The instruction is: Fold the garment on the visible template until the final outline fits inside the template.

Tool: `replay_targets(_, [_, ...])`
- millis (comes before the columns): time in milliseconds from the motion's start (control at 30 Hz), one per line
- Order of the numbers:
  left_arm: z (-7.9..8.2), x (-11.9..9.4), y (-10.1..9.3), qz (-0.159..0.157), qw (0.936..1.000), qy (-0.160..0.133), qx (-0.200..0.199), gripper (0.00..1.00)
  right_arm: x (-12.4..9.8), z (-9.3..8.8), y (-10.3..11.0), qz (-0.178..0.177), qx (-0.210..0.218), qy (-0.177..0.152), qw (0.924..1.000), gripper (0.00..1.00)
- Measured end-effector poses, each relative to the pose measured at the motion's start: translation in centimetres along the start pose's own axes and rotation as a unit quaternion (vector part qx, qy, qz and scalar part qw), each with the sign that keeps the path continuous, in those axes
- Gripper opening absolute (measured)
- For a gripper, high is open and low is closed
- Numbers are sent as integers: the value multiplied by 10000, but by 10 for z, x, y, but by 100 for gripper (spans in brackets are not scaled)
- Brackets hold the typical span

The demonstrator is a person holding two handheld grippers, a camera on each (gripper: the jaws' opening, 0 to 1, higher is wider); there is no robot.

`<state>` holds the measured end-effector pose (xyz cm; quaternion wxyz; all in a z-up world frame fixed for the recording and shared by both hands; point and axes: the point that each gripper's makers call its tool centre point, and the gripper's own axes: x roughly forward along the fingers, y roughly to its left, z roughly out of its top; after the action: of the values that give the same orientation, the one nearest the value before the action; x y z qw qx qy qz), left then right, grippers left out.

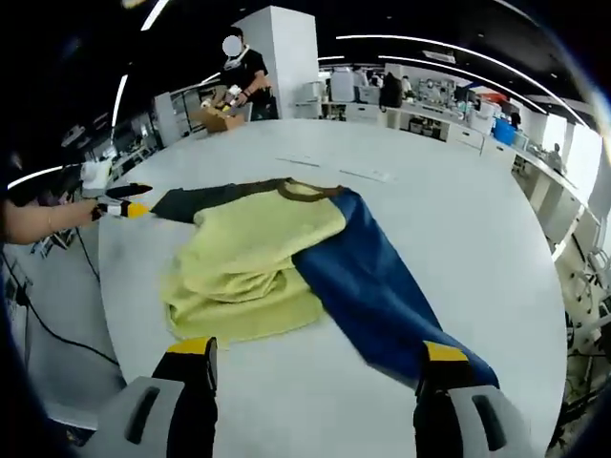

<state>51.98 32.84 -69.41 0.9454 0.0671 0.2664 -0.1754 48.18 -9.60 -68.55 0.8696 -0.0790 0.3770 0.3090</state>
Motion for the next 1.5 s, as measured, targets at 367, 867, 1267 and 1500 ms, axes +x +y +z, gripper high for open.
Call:
replay_targets(367, [-2, -10, -26, -370, 9992, -89, -108, 92, 18, 9, 52, 662, -154, -81, 9977, 78])
replay_targets(867, [1, -28, -59, -755, 9970, -99, 102, 99, 39, 8, 124, 1383, -826, -53, 9869, 60])
replay_targets(1267, [-3, -37, -75, -866, 9961, -111, 152, 98, 61, -8, 156, 1618, -1410, 69, 9767, 38])
replay_targets(1500, [-8, -41, -77, -817, 9964, -42, 203, 94, 71, -22, 160, 1497, -1583, 168, 9758, 23])
